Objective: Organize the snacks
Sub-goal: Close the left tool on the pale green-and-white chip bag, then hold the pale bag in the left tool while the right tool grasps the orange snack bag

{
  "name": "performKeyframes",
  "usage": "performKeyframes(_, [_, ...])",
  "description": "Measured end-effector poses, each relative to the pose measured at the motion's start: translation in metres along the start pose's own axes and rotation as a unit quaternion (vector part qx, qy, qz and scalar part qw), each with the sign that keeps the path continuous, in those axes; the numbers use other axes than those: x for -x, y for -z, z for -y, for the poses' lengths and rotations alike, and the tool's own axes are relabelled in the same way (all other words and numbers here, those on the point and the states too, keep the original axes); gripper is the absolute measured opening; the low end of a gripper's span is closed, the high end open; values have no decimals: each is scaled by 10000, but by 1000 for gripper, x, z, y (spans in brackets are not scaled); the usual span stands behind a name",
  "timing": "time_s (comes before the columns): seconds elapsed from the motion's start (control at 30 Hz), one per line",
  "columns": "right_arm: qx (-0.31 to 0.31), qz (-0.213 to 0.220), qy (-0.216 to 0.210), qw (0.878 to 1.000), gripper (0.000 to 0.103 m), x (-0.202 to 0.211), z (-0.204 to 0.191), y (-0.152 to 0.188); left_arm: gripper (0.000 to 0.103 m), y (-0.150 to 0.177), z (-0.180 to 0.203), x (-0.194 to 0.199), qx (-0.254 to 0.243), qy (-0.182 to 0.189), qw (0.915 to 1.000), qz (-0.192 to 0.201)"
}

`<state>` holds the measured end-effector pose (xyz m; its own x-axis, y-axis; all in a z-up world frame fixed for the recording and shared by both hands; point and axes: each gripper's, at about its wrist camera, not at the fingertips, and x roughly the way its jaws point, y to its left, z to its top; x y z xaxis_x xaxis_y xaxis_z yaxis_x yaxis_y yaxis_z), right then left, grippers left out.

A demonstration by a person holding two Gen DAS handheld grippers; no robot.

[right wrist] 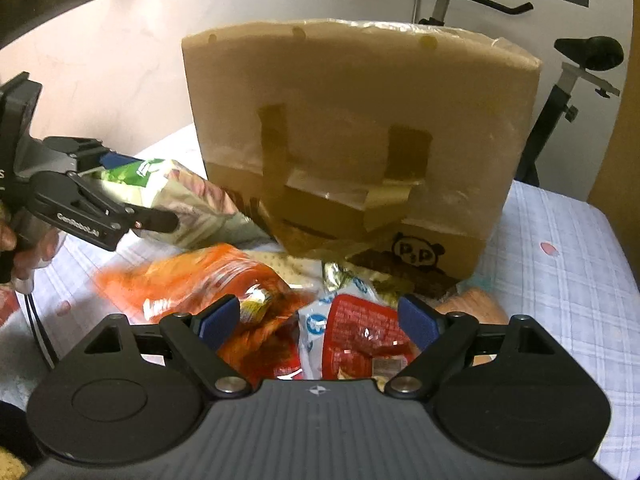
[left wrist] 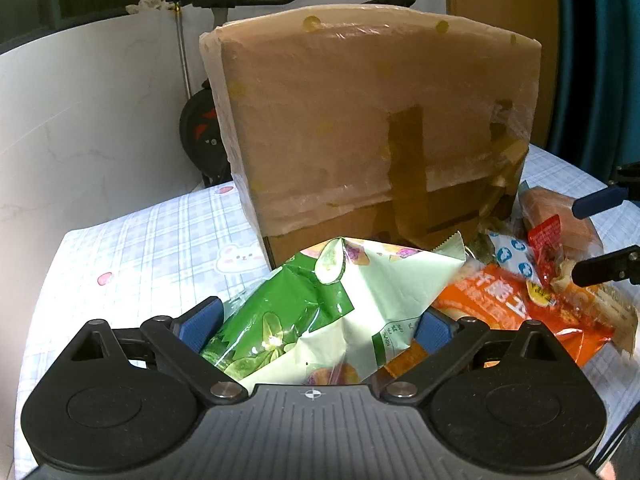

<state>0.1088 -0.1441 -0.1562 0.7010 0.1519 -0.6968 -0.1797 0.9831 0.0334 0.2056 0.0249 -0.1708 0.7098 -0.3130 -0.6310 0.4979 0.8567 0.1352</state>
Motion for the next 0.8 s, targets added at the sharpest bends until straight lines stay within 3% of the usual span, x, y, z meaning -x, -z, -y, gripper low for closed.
performKeyframes(0.27, [-72,-195,191,9996,85,-1,-3,16,100,5,2,1,-133,-119,9998,79])
performKeyframes(0.37, [-55,-177,185,9997,85,0,-6,11,101,3,8,-4,-348,-133,9993,74])
performKeyframes(0.57, [-124,-115,140,9998,85,1,-11,8,100,5,21,-26,-982,-512,9938,-135])
performKeyframes(0.7, [-173,-141,131,9997,85,2,-10,9,89,4,13,-20,-715,-471,9963,-28])
performKeyframes(0.8, [-195,-140,108,9997,85,2,-10,10,87,7,2,-6,-402,-321,9986,101])
